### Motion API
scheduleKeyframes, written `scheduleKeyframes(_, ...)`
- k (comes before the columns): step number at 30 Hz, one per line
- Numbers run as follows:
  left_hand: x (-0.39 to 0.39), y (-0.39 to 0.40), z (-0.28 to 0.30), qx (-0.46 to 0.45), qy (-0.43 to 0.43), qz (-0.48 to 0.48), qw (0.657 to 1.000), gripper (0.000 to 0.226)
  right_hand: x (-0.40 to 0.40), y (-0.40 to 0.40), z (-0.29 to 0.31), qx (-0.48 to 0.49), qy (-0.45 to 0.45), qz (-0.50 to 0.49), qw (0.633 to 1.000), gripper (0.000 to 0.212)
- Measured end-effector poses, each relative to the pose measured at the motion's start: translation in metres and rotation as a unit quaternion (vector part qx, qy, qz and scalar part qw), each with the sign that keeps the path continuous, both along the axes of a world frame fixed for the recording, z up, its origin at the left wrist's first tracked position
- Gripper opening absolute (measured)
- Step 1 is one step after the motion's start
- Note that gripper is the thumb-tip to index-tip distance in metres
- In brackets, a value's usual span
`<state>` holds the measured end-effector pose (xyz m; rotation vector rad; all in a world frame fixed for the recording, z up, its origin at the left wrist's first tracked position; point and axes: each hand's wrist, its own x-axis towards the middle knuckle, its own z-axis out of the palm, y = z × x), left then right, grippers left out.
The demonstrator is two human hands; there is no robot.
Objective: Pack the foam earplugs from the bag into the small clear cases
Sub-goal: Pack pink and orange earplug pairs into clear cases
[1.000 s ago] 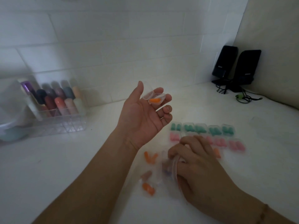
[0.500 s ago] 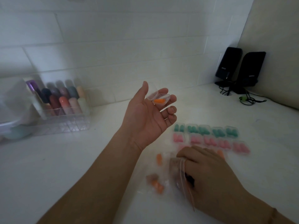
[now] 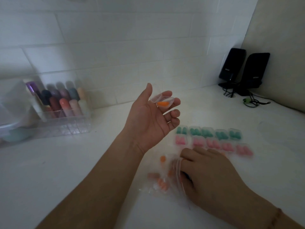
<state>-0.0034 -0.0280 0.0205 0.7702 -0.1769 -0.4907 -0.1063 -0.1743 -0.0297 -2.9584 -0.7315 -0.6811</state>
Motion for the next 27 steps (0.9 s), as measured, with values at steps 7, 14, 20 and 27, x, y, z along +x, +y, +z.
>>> scheduleKeyframes(7,-0.001,-0.001,0.000,0.006,0.001,0.002,1.000,0.048,0.003,0.004,0.002,-0.039,0.002,-0.016,0.999,0.031)
scheduleKeyframes(14,-0.002,-0.002,-0.001,0.012,0.001,-0.001,1.000,0.048,0.002,-0.001,-0.002,-0.028,-0.016,-0.025,0.999,0.017)
scheduleKeyframes(20,-0.003,-0.002,0.000,0.018,0.003,-0.002,1.000,0.048,-0.004,-0.012,0.013,0.026,0.033,0.010,0.999,0.027)
scheduleKeyframes(27,-0.004,-0.003,0.001,0.036,-0.001,-0.001,0.999,0.048,-0.005,-0.044,0.027,0.128,0.117,0.029,0.984,0.015)
